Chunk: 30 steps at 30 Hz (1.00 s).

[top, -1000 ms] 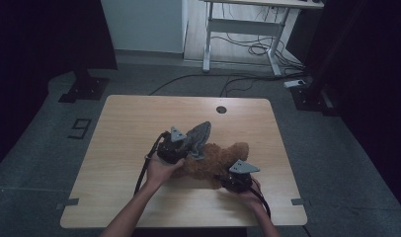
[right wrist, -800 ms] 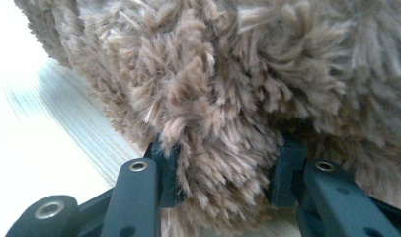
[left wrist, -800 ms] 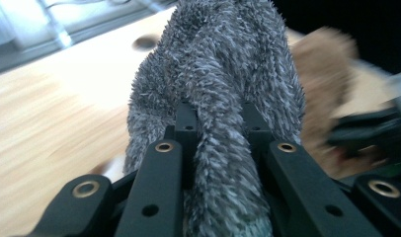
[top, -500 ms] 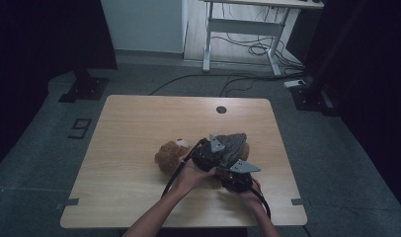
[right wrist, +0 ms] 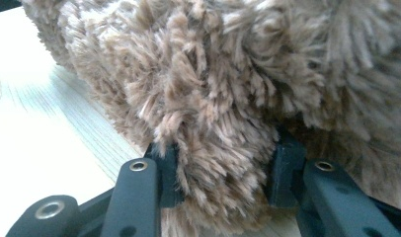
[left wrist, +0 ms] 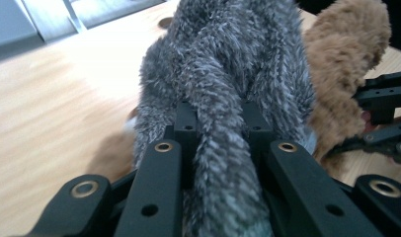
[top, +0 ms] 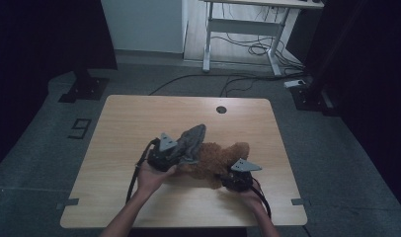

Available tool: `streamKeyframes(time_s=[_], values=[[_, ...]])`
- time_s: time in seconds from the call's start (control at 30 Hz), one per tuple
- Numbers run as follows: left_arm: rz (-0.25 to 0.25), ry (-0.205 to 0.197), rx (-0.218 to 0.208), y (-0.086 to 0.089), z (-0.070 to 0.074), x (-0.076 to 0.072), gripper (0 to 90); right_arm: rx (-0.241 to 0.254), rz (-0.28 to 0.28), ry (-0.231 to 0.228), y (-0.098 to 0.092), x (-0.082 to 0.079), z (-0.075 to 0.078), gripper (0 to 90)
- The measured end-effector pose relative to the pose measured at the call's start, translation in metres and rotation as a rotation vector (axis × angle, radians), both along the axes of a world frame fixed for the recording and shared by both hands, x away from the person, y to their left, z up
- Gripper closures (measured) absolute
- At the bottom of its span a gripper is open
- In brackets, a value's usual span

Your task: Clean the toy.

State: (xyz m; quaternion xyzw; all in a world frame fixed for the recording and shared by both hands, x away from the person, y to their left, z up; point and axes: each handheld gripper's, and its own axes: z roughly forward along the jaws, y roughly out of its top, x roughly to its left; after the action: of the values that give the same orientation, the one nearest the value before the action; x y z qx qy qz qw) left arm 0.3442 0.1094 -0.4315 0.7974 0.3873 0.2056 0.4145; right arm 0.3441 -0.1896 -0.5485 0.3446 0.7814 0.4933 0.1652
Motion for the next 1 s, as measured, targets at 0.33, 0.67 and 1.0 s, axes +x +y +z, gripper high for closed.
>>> streamKeyframes(time_s=[0.33,0.67,1.0], values=[[0.112,0.019,-0.092,0.058,0.003,0.000,75.3,0.003,0.001,0.006,-0.002,0.001,0.000,58.2],[-0.007,0.028,-0.095,0.011,0.007,0.005,75.2,0.005,-0.002,0.009,-0.001,0.002,0.000,58.2],[-0.011,0.039,0.041,-0.017,-0.014,0.013,76.0,0.003,0.006,0.004,-0.002,0.002,0.000,58.1]])
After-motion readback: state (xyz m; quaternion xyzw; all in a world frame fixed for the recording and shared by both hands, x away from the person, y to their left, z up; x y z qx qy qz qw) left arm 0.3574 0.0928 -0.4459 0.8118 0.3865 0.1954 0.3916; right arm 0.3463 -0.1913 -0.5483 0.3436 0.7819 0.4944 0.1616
